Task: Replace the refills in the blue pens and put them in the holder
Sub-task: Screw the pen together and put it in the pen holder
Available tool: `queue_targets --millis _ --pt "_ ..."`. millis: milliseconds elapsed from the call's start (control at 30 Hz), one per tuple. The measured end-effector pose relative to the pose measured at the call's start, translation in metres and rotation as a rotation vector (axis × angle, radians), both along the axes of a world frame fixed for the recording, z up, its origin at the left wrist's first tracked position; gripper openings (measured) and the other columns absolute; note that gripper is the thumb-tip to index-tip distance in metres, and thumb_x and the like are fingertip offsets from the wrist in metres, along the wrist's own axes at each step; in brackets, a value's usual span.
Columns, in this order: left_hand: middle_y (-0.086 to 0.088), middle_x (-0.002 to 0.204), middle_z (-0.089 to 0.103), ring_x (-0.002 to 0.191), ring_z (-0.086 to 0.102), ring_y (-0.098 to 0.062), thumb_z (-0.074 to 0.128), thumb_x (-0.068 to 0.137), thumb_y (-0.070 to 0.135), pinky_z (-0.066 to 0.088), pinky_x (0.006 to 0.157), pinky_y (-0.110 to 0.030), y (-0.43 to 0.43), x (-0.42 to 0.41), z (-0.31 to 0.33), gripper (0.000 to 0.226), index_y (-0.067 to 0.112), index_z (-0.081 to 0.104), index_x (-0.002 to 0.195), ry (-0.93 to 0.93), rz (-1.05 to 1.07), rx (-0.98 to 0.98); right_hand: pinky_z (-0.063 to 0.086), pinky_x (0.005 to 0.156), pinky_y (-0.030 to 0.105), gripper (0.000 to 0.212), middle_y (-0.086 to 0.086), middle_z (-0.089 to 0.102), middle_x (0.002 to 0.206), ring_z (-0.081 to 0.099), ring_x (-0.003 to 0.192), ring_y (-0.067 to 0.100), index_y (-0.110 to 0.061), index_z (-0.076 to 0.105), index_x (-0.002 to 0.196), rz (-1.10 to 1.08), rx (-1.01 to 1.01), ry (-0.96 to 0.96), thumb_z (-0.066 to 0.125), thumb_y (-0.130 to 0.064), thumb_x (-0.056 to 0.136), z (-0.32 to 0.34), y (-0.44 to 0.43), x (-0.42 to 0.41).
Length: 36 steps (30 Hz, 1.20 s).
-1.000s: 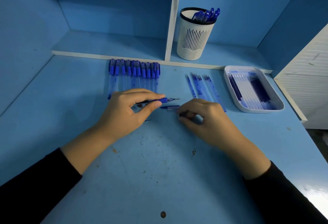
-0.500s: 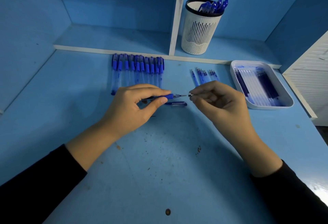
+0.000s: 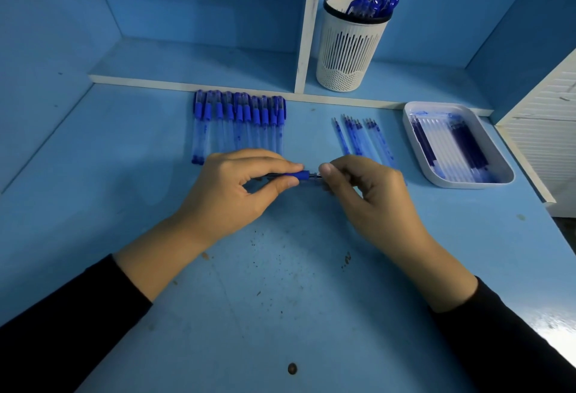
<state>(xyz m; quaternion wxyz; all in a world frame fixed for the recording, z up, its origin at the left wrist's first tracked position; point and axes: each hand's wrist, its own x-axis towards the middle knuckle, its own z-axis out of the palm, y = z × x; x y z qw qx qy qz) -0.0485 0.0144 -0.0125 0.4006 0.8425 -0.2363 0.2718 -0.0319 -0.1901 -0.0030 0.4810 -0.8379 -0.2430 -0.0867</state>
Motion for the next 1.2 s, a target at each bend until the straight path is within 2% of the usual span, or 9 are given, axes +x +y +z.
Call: queue_targets --millis 100,200,300,400,567,700,833,1033,1200 --pt "0.005 0.094 0.073 0.082 0.065 0.001 0.078 0.082 0.008 0.051 0.076 -0.013 -0.0008 0.0011 0.0000 0.018 0.008 0.077 0.100 -0.007 0.004 0.021 0.050 0.070 0.026 0.023 -0.005 0.065 0.074 0.061 0.070 0.013 -0.013 0.069 0.089 0.026 0.011 0.018 0.059 -0.034 0.092 0.0011 -0.0028 0.0011" --pt "0.003 0.092 0.073 0.080 0.063 0.001 0.077 0.083 0.009 0.051 0.074 -0.014 0.0002 0.0013 0.0005 0.017 0.006 0.077 0.099 0.004 0.001 0.007 0.048 0.079 0.017 0.020 -0.001 0.067 0.089 0.064 0.083 0.012 -0.008 0.065 0.106 0.118 0.134 0.068 0.069 -0.011 0.087 0.0026 -0.0034 0.0005" --pt "0.005 0.091 0.072 0.080 0.062 0.004 0.076 0.083 0.012 0.048 0.074 -0.011 0.0017 0.0009 0.0007 0.017 0.007 0.077 0.099 0.015 -0.001 0.005 0.046 0.075 0.014 0.006 -0.008 0.067 0.081 0.063 0.077 0.007 -0.009 0.068 0.094 0.080 0.072 -0.015 0.068 -0.010 0.088 0.0001 -0.0025 0.0017" --pt "0.007 0.092 0.071 0.081 0.061 0.006 0.076 0.083 0.011 0.046 0.075 -0.009 0.0028 0.0017 0.0016 0.017 0.007 0.077 0.100 0.018 -0.003 0.011 0.051 0.076 0.019 0.017 -0.008 0.070 0.080 0.067 0.077 0.010 -0.013 0.072 0.097 0.042 0.067 -0.007 0.070 -0.026 0.085 0.0014 -0.0056 0.0023" --pt "0.006 0.093 0.071 0.080 0.063 0.001 0.076 0.083 0.013 0.049 0.076 -0.011 0.0050 0.0019 0.0031 0.018 0.008 0.076 0.100 0.021 -0.007 0.016 0.049 0.079 0.019 0.011 -0.006 0.068 0.086 0.065 0.080 0.012 -0.010 0.068 0.095 0.087 0.099 -0.026 0.072 -0.008 0.085 0.0014 -0.0051 0.0024" --pt "0.002 0.090 0.073 0.079 0.064 -0.001 0.076 0.083 0.013 0.049 0.074 -0.013 0.0045 0.0016 0.0029 0.018 0.008 0.076 0.101 0.026 -0.018 0.012 0.054 0.078 0.029 0.016 -0.004 0.069 0.080 0.067 0.077 0.015 -0.011 0.070 0.094 0.045 0.097 0.005 0.070 -0.025 0.086 0.0001 -0.0059 0.0032" --pt "0.002 0.089 0.073 0.078 0.063 0.000 0.076 0.083 0.012 0.049 0.074 -0.013 0.0032 0.0015 0.0035 0.017 0.007 0.077 0.099 0.029 -0.017 0.004 0.052 0.082 0.022 0.018 0.001 0.068 0.090 0.066 0.083 0.015 -0.007 0.067 0.100 0.114 0.134 -0.013 0.073 -0.007 0.084 0.0014 -0.0029 0.0019" --pt "0.002 0.089 0.073 0.079 0.066 -0.004 0.077 0.083 0.011 0.052 0.074 -0.017 0.0042 0.0017 0.0048 0.016 0.008 0.077 0.099 0.039 -0.030 0.008 0.054 0.077 0.029 0.015 -0.004 0.069 0.083 0.065 0.078 0.015 -0.010 0.070 0.093 0.055 0.080 -0.008 0.070 -0.024 0.087 -0.0015 -0.0024 0.0024" --pt "0.003 0.087 0.072 0.077 0.066 -0.005 0.078 0.081 0.009 0.052 0.073 -0.016 0.0033 0.0004 0.0046 0.015 0.008 0.077 0.096 0.027 -0.034 0.019 0.050 0.079 0.021 0.009 -0.003 0.069 0.084 0.065 0.079 0.012 -0.011 0.068 0.088 0.080 0.125 -0.043 0.073 -0.006 0.082 -0.0008 0.0002 0.0004"
